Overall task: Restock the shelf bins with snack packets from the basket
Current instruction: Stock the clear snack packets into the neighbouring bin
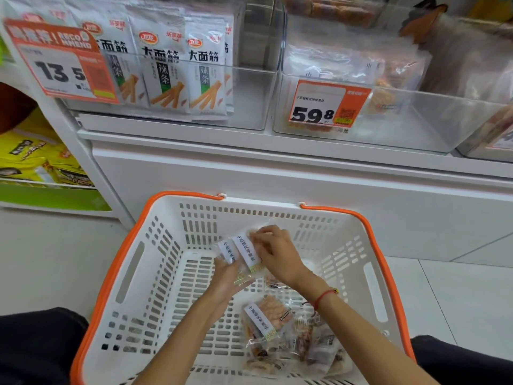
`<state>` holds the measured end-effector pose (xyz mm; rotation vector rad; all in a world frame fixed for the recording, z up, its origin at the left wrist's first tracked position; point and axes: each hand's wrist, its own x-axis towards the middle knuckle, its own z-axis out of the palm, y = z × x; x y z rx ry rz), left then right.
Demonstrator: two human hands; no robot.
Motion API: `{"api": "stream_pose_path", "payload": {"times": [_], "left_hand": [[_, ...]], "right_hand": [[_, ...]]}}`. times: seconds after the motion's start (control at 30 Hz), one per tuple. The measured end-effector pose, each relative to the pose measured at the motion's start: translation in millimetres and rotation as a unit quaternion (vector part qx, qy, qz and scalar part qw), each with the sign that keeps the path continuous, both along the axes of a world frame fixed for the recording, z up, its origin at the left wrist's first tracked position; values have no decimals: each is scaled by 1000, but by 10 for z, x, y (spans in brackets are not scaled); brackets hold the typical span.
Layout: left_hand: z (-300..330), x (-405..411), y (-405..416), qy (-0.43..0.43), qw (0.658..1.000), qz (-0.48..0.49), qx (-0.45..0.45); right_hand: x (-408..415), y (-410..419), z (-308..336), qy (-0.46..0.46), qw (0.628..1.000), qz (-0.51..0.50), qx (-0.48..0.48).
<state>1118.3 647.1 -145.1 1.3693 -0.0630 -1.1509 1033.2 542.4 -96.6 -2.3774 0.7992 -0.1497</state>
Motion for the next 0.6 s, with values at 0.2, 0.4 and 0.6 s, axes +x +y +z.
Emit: {"api": "stream_pose_path", "payload": {"times": [0.2, 0.4, 0.6], "left_hand": [[14, 3, 6, 28, 1000, -3, -13], [200, 12, -177, 20, 999, 4, -28], [449, 0, -241, -76, 995, -70, -2]], "right_hand": [[-55, -281, -55, 49, 969, -197, 137], [-102, -427, -10, 59, 942, -158, 291], [-26, -399, 413, 31, 945, -109, 308]]}}
